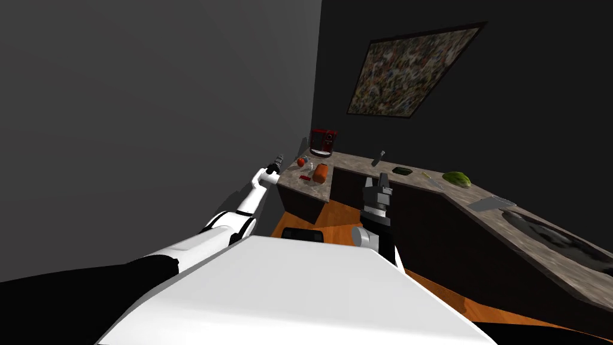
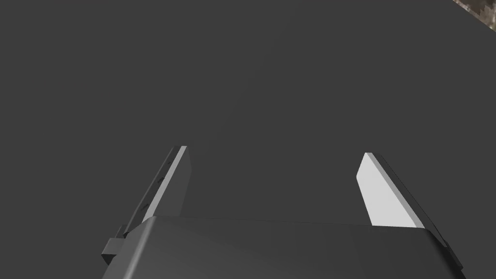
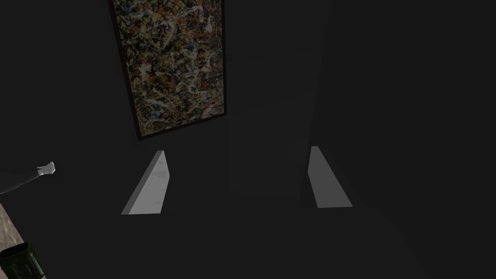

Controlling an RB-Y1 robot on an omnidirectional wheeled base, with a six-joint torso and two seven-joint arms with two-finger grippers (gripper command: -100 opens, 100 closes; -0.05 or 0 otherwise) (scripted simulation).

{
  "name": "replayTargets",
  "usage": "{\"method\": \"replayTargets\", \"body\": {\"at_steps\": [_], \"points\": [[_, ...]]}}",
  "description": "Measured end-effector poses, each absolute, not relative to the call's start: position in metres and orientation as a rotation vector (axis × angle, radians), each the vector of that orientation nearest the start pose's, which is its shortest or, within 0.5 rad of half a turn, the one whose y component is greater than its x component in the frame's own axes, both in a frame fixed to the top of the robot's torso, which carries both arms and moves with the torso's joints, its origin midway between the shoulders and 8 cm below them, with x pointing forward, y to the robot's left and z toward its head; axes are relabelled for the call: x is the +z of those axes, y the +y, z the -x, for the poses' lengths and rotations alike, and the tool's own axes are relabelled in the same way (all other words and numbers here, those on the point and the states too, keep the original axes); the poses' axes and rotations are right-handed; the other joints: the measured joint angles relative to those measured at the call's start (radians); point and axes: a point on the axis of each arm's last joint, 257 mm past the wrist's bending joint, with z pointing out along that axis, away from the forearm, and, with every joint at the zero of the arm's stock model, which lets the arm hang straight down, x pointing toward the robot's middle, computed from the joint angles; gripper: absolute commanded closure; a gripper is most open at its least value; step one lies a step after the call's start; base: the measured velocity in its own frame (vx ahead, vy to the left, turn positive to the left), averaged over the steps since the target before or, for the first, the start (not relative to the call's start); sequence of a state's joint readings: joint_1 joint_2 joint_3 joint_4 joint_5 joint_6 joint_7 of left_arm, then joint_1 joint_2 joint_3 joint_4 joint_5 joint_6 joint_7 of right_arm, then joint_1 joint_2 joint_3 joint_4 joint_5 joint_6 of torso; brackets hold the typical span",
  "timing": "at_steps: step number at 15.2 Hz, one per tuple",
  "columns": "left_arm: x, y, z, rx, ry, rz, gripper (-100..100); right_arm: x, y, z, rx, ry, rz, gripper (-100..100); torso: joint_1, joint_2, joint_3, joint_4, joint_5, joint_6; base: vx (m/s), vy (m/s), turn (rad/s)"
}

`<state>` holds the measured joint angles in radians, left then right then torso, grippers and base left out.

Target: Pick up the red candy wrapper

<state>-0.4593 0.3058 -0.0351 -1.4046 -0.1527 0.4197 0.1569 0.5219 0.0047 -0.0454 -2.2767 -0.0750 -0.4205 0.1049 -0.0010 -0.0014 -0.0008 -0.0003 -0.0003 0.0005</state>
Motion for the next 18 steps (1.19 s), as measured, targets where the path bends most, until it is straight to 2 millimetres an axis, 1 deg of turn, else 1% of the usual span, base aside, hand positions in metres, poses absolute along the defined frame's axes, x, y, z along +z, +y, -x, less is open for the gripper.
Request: {"method": "replayTargets", "body": {"at_steps": [1, 3, 5, 6, 11, 12, 14, 16, 18], "points": [[-0.136, 0.275, -0.664, -0.877, 1.413, 1.088, -100, 0.001, -0.309, -0.350, 1.177, 0.659, -0.743, 0, 0.000, 0.000, 0.000, 0.000, 0.000, 0.000, 0.010, -0.007, -0.033], [-0.149, 0.279, -0.667, -0.844, 1.436, 1.123, -100, 0.001, -0.309, -0.350, 1.177, 0.659, -0.743, 0, 0.000, 0.000, 0.000, 0.000, 0.000, -0.001, 0.006, -0.009, -0.036], [-0.154, 0.280, -0.674, -0.814, 1.455, 1.157, -100, 0.001, -0.309, -0.350, 1.177, 0.659, -0.743, 0, -0.001, 0.000, 0.000, 0.000, 0.000, 0.000, 0.012, -0.011, -0.073], [-0.160, 0.284, -0.675, -0.797, 1.466, 1.175, -100, 0.001, -0.309, -0.350, 1.177, 0.659, -0.743, 0, 0.000, 0.000, 0.000, 0.000, 0.000, -0.001, 0.015, -0.015, -0.073], [-0.175, 0.290, -0.685, -0.716, 1.516, 1.267, -100, 0.001, -0.309, -0.350, 1.177, 0.659, -0.743, 0, -0.001, 0.000, 0.000, 0.000, 0.000, 0.000, 0.018, -0.015, -0.069], [-0.181, 0.293, -0.685, -0.695, 1.530, 1.289, -100, 0.001, -0.309, -0.350, 1.177, 0.659, -0.743, 0, -0.001, 0.000, 0.000, 0.000, 0.000, 0.000, 0.019, -0.018, -0.103], [-0.187, 0.294, -0.688, -0.662, 1.551, 1.327, -100, 0.001, -0.309, -0.350, 1.177, 0.659, -0.743, 0, -0.001, 0.000, 0.000, 0.000, 0.000, 0.000, 0.019, -0.020, -0.076], [-0.200, 0.299, -0.685, -0.620, 1.577, 1.366, -100, 0.001, -0.309, -0.350, 1.177, 0.659, -0.743, 0, 0.000, 0.000, 0.000, 0.000, 0.000, -0.001, 0.012, -0.013, -0.040], [-0.206, 0.300, -0.685, -0.588, 1.597, 1.402, -100, 0.001, -0.309, -0.350, 1.177, 0.659, -0.743, 0, -0.001, 0.000, 0.000, 0.000, 0.000, 0.000, 0.017, -0.016, -0.083]]}}
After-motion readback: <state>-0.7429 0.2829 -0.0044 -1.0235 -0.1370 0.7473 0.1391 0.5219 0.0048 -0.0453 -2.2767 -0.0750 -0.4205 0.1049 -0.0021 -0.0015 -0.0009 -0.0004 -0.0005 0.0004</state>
